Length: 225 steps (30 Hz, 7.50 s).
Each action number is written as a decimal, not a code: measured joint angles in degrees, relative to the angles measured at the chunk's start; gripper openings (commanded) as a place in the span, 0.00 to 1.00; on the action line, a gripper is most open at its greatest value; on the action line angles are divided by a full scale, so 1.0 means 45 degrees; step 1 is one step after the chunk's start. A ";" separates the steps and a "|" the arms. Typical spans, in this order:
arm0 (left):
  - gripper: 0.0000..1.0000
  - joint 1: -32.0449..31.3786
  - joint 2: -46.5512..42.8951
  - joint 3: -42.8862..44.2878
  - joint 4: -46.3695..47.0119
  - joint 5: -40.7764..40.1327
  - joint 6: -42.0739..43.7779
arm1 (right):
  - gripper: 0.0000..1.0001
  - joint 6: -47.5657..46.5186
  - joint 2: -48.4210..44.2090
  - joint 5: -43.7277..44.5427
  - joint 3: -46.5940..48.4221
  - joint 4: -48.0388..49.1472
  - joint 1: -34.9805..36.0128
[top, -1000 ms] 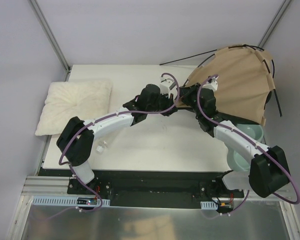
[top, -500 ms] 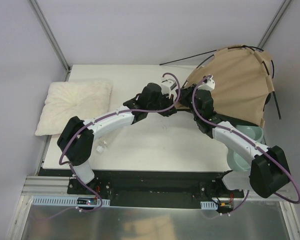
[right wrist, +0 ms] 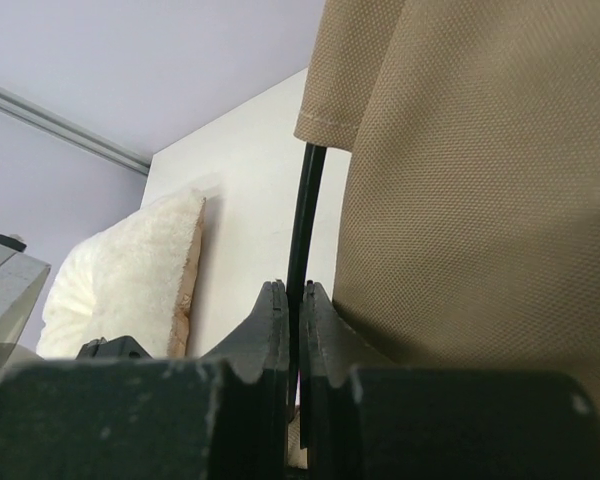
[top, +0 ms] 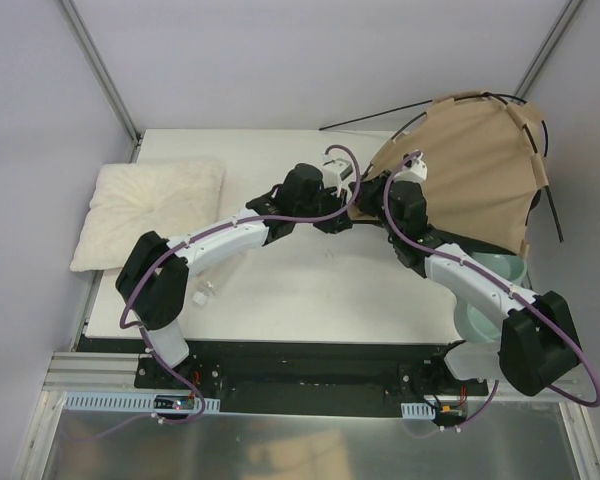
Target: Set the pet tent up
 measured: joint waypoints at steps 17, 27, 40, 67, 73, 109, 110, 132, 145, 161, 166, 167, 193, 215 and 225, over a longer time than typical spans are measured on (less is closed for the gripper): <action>0.43 0.0733 -0.1195 -0.0996 -0.0374 -0.0476 -0.0029 | 0.00 -0.0704 -0.0015 -0.0816 -0.0393 -0.0675 -0.0160; 0.51 0.1627 -0.2628 -0.1409 -0.0374 -0.1137 -0.0180 | 0.00 -0.0942 -0.1001 -0.3065 -0.1035 -0.1132 -0.0165; 0.53 0.2268 -0.0874 0.2395 0.0554 0.1627 -0.1831 | 0.12 -0.1817 -0.3847 -0.3949 -0.3089 -0.2613 -0.0053; 0.57 0.0709 0.5246 0.5892 0.5328 0.3852 -0.5085 | 0.16 -0.1545 -0.6484 -0.3366 -0.4187 -0.4716 0.0015; 0.56 0.0719 0.4571 0.4750 0.5158 0.2307 -0.5003 | 0.21 -0.1311 -0.6679 -0.2953 -0.4362 -0.4852 0.0015; 0.39 -0.1122 0.3507 0.3662 0.4439 0.1690 -0.1064 | 0.53 -0.0894 -0.8301 -0.1933 -0.2948 -0.8694 0.0010; 0.28 -0.1137 0.3565 0.3745 0.4362 0.1564 -0.1010 | 0.54 -0.0908 -0.8442 -0.1855 -0.2696 -0.8995 0.0010; 0.00 -0.1282 0.3113 0.5289 0.2705 0.0189 0.1462 | 0.60 -0.0865 -0.9029 0.2069 0.7281 -1.5314 0.0010; 0.00 0.0311 -0.1025 0.3011 0.1928 0.0656 0.3283 | 0.70 -0.0306 -0.8932 0.2137 0.7101 -1.5708 0.0010; 0.00 0.2866 -0.5299 -0.0976 0.0665 0.1506 0.4546 | 0.72 -0.1525 -0.6271 -0.2025 0.5717 -1.6893 0.0010; 0.00 0.3429 -0.5527 -0.1574 0.0554 0.1569 0.4619 | 0.61 -0.1957 -0.5955 -0.3808 0.4648 -1.6956 0.0010; 0.00 0.3502 -0.5532 -0.1627 0.0554 0.1574 0.4619 | 0.56 -0.2055 -0.5950 -0.4138 0.4517 -1.6961 0.0010; 0.00 0.3667 -0.5338 -0.1292 0.0588 0.1146 0.5173 | 0.43 -0.2997 -0.7179 -0.6173 0.4624 -1.7879 0.0024; 0.00 0.3691 -0.3725 -0.0083 0.1486 0.1394 0.4158 | 0.00 -0.2550 -0.7043 -0.5761 0.7985 -1.9200 0.0029; 0.00 0.4396 -0.1753 0.0962 0.2739 0.2793 0.3419 | 0.00 -0.2375 -0.7009 -0.5770 0.8034 -1.9322 0.0019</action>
